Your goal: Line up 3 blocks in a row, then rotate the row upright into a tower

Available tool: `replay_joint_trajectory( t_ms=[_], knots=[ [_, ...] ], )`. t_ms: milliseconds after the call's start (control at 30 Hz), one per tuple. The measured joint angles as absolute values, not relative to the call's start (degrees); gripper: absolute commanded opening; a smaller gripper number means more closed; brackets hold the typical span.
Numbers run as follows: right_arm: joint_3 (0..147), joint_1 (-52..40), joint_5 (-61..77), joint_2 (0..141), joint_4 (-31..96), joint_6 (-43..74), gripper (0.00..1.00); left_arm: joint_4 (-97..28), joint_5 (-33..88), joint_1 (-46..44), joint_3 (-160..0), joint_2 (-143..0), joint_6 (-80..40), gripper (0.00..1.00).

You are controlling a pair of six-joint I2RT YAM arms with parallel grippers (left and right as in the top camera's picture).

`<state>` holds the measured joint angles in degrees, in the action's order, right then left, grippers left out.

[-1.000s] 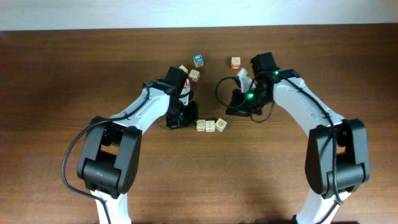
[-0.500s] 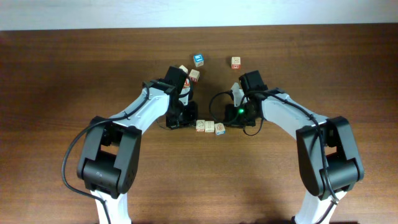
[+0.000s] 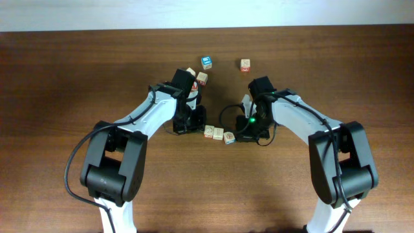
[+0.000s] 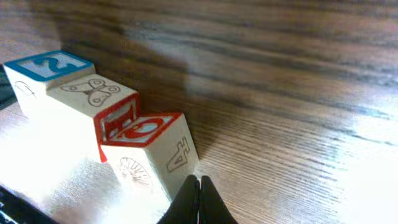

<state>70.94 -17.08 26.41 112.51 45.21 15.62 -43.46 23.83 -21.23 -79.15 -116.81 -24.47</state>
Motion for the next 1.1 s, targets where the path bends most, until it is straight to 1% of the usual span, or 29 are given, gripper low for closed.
replay_joint_trajectory(
  t_ms=[333,567,700,767,867,1000,1100],
  knots=[
    [71.0,-17.2,27.7,112.5,47.0,15.4,0.04,-43.5,23.8,-21.2,-79.2,-116.8,-24.5,0.00],
    [71.0,-18.9,27.9,112.5,47.0,15.2,0.04,-43.6,23.8,-21.2,-79.2,-116.8,-24.5,0.00],
    [71.1,-19.0,28.1,112.5,51.2,14.9,0.05,-43.7,23.8,-21.2,-79.2,-116.8,-24.5,0.00],
    [71.1,-20.9,28.1,112.5,52.2,14.6,0.05,-43.7,23.8,-21.2,-79.2,-116.8,-24.5,0.00],
    [71.1,-23.6,27.6,112.5,50.9,14.5,0.04,-43.7,23.8,-21.2,-79.2,-116.8,-24.5,0.00],
    [71.1,-23.7,21.6,112.5,47.0,16.3,0.04,-43.7,23.8,-21.2,-79.2,-116.8,-24.5,0.00],
    [71.1,-23.7,19.9,112.5,46.0,16.5,0.04,-43.7,23.8,-21.2,-79.2,-116.8,-24.5,0.00]
  ],
)
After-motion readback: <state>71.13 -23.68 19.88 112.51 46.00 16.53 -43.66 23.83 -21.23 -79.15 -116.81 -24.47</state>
